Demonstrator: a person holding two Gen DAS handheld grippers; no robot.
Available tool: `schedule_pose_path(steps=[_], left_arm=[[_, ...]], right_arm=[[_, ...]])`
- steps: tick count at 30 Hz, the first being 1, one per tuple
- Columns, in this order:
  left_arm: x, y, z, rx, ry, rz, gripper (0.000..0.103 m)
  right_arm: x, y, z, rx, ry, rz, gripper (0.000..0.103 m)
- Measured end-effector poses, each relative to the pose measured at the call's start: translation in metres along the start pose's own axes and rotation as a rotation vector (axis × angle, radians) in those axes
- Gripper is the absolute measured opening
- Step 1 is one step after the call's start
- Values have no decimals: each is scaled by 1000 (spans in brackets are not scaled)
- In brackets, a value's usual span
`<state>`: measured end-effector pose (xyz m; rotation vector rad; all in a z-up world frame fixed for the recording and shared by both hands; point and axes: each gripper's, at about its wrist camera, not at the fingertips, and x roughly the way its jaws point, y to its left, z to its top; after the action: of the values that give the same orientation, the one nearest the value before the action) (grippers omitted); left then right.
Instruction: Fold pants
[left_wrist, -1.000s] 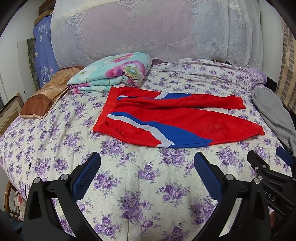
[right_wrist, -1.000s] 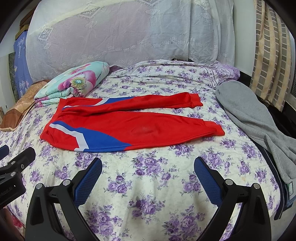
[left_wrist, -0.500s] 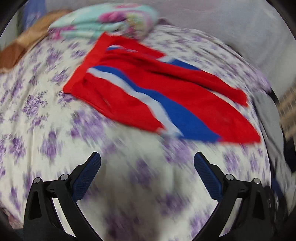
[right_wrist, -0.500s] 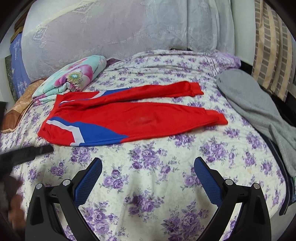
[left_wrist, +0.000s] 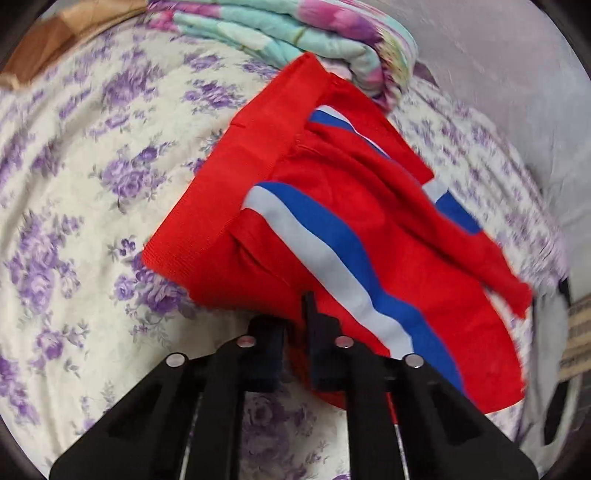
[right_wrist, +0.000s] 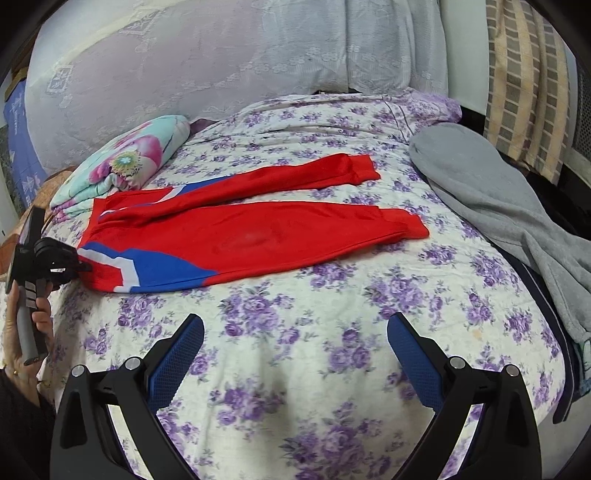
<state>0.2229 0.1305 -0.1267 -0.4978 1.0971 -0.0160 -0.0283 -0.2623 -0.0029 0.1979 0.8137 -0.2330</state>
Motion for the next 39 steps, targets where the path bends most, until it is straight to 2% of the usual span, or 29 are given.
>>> schedule_pose_path(steps=[3, 6, 9, 11, 16, 17, 18, 19, 20, 21, 23, 25, 27, 31, 34, 36, 38, 39], left_arm=[[-16, 5, -18, 29, -52, -16, 7], [-33, 14, -35, 21, -79, -32, 6], [-30, 16, -33, 36, -77, -16, 6], [-26, 19, -31, 30, -63, -23, 6], [-21, 21, -29, 42, -54, -38, 6], [-19, 21, -28, 39, -50, -43, 7], [-17, 22, -27, 38, -47, -44, 7], [-16, 23, -26, 38, -44, -43, 7], [-15, 22, -25, 37, -43, -41, 7], [-15, 22, -24, 36, -45, -37, 7], [-19, 20, -25, 39, -56, -27, 6], [-30, 18, -31, 51, -83, -9, 6], [-43, 20, -38, 51, -102, 11, 6], [-64, 29, -57, 53, -91, -4, 6], [-82, 33, -82, 96, -80, -6, 6], [-85, 38, -92, 112, -73, 4, 6], [-71, 39, -93, 125, -44, 32, 7], [-60, 40, -93, 127, -19, 46, 10]], right_arm=[[3, -25, 10, 54, 32, 52, 100], [16, -54, 23, 136, 76, 166, 100], [52, -86, 39, 276, 163, 251, 100], [84, -103, 50, 353, 210, 249, 100], [153, -123, 68, 435, 276, 200, 100], [168, -126, 71, 455, 292, 196, 96], [178, -129, 72, 475, 301, 194, 90], [188, -131, 73, 498, 300, 205, 57], [197, -133, 72, 519, 290, 240, 5], [209, -134, 71, 546, 306, 275, 4], [211, -135, 67, 579, 298, 271, 4], [196, -129, 68, 540, 277, 252, 4], [171, -127, 67, 514, 264, 267, 4], [120, -131, 56, 443, 227, 255, 4], [97, -134, 34, 384, 241, 214, 4], [99, -135, 17, 358, 273, 180, 5], [120, -132, 1, 334, 334, 132, 14], [126, -131, -5, 330, 336, 135, 15]])
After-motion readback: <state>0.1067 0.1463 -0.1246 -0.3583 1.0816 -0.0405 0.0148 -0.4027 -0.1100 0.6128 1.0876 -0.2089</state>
